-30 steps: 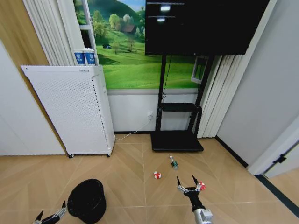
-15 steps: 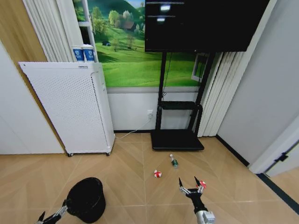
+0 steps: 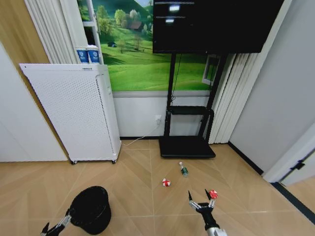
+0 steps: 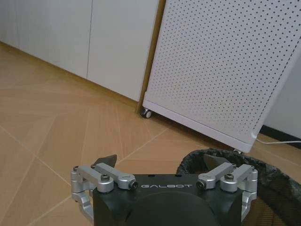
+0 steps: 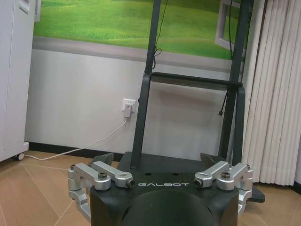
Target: Pick up the trash bin and place the garbage on the floor into it.
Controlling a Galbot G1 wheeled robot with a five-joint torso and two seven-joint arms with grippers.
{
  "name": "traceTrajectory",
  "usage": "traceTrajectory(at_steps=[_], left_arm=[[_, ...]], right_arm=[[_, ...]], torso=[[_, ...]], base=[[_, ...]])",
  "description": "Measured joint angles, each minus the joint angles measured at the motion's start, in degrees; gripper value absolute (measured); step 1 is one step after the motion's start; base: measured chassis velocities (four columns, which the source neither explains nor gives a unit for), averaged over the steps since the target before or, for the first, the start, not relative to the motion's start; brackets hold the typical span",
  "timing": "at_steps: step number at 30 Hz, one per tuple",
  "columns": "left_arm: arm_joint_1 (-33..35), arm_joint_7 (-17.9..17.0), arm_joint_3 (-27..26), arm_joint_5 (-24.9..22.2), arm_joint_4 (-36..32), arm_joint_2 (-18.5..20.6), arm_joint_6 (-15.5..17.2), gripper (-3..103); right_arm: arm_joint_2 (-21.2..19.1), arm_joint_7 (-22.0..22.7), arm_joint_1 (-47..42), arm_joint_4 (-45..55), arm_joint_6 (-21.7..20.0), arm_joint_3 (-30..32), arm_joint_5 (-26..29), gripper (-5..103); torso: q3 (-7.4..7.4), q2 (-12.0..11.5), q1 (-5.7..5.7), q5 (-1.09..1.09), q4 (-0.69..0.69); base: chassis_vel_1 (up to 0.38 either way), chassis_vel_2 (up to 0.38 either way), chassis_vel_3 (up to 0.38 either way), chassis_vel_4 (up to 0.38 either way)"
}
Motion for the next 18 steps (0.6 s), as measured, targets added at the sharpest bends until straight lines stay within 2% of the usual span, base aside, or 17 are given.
traceTrajectory(at_steps=[2, 4, 7, 14, 18], left_arm=[[-0.26, -0.72, -0.55, 4.33, 1.25, 0.31, -0.16, 100], [-0.35, -1.06, -0.77, 5.6, 1.6, 0.48, -0.17, 100], [-1.17, -1.91, -1.99, 10.37, 3.01, 1.61, -0.21, 100], [-2.16, -1.91, -3.75, 15.52, 4.07, 2.89, -1.04, 100], [-3.26, -0.87, -5.66, 20.79, 4.9, 3.58, -2.99, 100]], right_arm=[[0.2, -0.02, -0.3, 0.02, 0.06, 0.33, -0.15, 100], [0.33, -0.02, -0.48, 0.05, 0.08, 0.42, -0.24, 100], [1.07, -0.07, -1.42, 0.05, 0.22, 0.76, -0.83, 100], [2.1, -0.09, -2.55, -0.01, 0.25, 0.9, -0.95, 100], [2.42, -0.12, -3.08, 0.05, 0.31, 1.06, -0.98, 100]], torso=[[0.04, 0.06, 0.03, -0.02, 0.01], [0.06, 0.09, 0.03, -0.02, 0.01], [0.13, 0.19, 0.07, -0.02, 0.0], [0.19, 0.28, 0.1, -0.01, 0.0], [0.23, 0.33, 0.13, -0.01, 0.0]], base=[[0.0, 0.0, 0.0, 0.0], [0.0, 0.0, 0.0, 0.0], [0.0, 0.0, 0.0, 0.0], [0.0, 0.0, 0.0, 0.0], [0.0, 0.0, 0.0, 0.0]])
